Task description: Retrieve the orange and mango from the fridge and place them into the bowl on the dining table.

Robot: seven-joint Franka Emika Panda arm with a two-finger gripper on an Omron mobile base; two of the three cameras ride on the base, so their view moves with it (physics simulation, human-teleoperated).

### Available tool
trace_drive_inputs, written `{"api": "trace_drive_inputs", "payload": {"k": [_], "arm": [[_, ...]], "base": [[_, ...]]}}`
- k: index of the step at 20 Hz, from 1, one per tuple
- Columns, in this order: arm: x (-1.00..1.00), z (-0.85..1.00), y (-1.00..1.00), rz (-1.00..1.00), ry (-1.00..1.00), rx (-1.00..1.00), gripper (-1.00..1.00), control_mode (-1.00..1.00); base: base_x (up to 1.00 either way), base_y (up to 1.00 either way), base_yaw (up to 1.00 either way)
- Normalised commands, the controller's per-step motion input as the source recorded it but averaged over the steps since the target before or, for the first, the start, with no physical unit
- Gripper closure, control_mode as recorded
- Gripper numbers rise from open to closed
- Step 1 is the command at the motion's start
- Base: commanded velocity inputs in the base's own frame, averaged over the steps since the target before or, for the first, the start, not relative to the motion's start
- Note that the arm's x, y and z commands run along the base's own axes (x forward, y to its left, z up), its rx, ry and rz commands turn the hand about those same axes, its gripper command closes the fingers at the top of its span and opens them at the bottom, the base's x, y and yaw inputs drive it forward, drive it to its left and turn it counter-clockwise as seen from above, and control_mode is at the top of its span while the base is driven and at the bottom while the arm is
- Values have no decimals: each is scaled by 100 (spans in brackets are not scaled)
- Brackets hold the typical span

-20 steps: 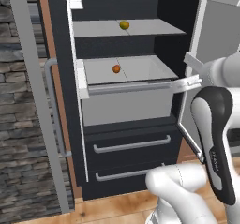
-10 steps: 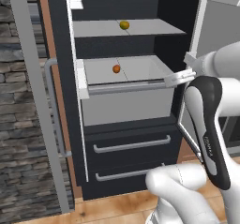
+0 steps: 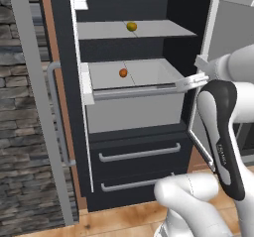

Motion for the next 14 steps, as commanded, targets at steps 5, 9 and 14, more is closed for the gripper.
{"api": "trace_drive_inputs", "payload": {"k": [5,9,14], "arm": [[0,0,0,0,0,0,-100,100],[0,0,0,0,0,0,-100,100],[0,0,0,0,0,0,-100,100]], "base": [[0,0,0],[2,0,0],[33,-1,0]]}}
